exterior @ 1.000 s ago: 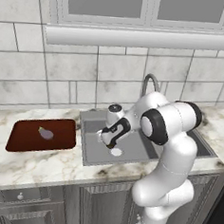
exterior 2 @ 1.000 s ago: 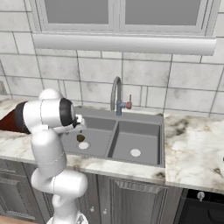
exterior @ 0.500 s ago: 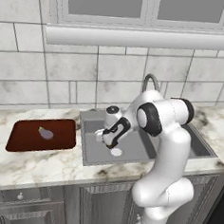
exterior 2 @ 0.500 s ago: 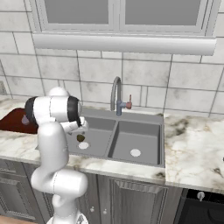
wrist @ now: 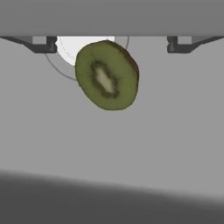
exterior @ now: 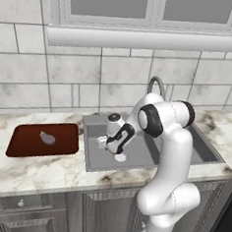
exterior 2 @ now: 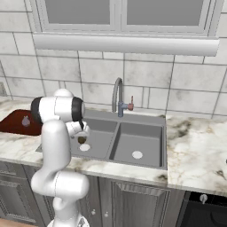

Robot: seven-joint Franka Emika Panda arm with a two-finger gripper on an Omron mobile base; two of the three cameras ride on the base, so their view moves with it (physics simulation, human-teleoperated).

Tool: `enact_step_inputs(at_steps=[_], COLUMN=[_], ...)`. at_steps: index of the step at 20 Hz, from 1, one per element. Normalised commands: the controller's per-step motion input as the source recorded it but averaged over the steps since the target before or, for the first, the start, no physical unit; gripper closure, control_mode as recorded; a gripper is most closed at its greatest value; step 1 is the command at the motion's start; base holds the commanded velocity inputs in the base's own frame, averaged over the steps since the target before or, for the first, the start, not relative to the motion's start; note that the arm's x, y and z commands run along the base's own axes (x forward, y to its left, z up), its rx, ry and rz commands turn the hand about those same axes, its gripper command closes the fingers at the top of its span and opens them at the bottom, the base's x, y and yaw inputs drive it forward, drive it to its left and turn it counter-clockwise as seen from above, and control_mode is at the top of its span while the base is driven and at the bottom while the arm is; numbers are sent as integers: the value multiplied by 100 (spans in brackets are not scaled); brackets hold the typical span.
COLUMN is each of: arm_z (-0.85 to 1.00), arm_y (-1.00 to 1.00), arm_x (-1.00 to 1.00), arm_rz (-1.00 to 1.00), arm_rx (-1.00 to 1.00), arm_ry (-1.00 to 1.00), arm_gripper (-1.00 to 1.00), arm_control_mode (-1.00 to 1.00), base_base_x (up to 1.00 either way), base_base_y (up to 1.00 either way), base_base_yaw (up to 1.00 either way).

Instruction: Pick up all produce items and place them in the sink. Turn on the sink faucet to wash them. Then turn the sink off and put them in the tray.

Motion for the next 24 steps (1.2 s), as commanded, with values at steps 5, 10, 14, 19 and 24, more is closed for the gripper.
enact_step_inputs(at_steps=[5, 10, 14, 19, 24], arm_z=[-23, -25, -16, -19, -7], arm_y=[-12, -6, 0, 0, 0], arm_x=[3, 19, 16, 1, -1], arm_rz=[-4, -3, 0, 0, 0], arm_rx=[0, 0, 0, 0, 0], arm_ry=[1, 0, 0, 0, 0], arm_gripper=[-100, -100, -100, 100, 100], arm_control_mode=[-100, -100, -100, -100, -100], base_base_x=[0, 0, 0, 0, 0], base_base_y=[0, 0, 0, 0, 0], base_base_yaw=[0, 0, 0, 0, 0])
